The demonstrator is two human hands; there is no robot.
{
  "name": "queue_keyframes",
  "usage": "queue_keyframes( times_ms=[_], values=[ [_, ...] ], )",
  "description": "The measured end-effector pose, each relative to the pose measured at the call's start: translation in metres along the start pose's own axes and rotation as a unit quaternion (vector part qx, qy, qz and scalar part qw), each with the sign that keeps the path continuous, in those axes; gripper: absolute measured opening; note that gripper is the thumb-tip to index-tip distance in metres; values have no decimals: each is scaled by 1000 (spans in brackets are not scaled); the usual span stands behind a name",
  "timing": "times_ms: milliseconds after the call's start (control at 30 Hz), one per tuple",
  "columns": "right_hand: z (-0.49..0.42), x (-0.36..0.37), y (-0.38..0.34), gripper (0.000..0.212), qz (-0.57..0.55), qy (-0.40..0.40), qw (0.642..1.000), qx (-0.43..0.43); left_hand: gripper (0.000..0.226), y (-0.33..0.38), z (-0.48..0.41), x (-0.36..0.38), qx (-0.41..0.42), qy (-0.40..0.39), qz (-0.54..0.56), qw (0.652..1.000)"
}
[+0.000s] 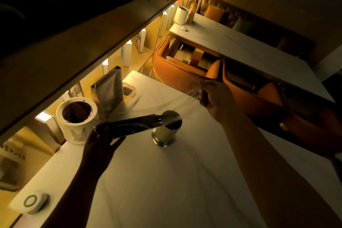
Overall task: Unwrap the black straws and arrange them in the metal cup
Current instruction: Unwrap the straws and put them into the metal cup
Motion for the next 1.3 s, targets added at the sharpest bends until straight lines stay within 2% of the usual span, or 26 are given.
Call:
queue_keyframes(
  times_ms=[167, 367, 533, 633, 733, 800, 900, 1000, 1033, 1133, 1200, 1300],
  values=[
    [-22, 10, 18, 22, 39, -4, 998, 39, 31, 47, -13, -20, 40, -6, -81, 996],
    [-41, 15, 31, 18, 31, -7, 998, 51, 48, 86, -27, -16, 54, -18, -156, 986],
    [-52, 1, 42, 18, 23, -20, 997, 65, 37, 107, -29, 9, 57, -30, -192, 979],
    [-58, -12, 50, 20, 18, -22, 995, 91, 45, 114, -31, 30, 58, -37, -207, 976],
    [-65, -23, 59, 22, 19, -24, 993, 116, 21, 118, -35, 51, 51, -57, -210, 975],
    [-68, -29, 65, 18, 13, -11, 991, 135, 19, 119, -35, 66, 55, -72, -224, 970],
    [-73, -37, 73, 15, 10, 3, 988, 151, 27, 123, -35, 89, 76, -65, -261, 960],
    [-77, -44, 81, 18, 10, 8, 986, 165, 51, 124, -42, 103, 101, -52, -323, 940],
    [-78, -46, 83, 18, 8, 9, 986, 169, 49, 123, -44, 107, 105, -49, -333, 936],
    [-81, -53, 91, 18, 0, 12, 983, 181, 23, 123, -46, 123, 115, -13, -366, 924],
    [-82, -57, 96, 17, -6, 17, 982, 188, 18, 123, -49, 128, 123, -10, -381, 916],
    [-83, -64, 102, 18, -10, 24, 980, 197, 20, 121, -51, 135, 127, -49, -380, 915]
  ],
)
Point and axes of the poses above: each hand's wrist, its own z-axis away from the middle knuckle, its own x-axis out of the palm, y = z × x, the point moved 1 cm from there along -z, towards the middle knuckle, and after that the axes turned 4 degrees about y, right-handed, at the moved point
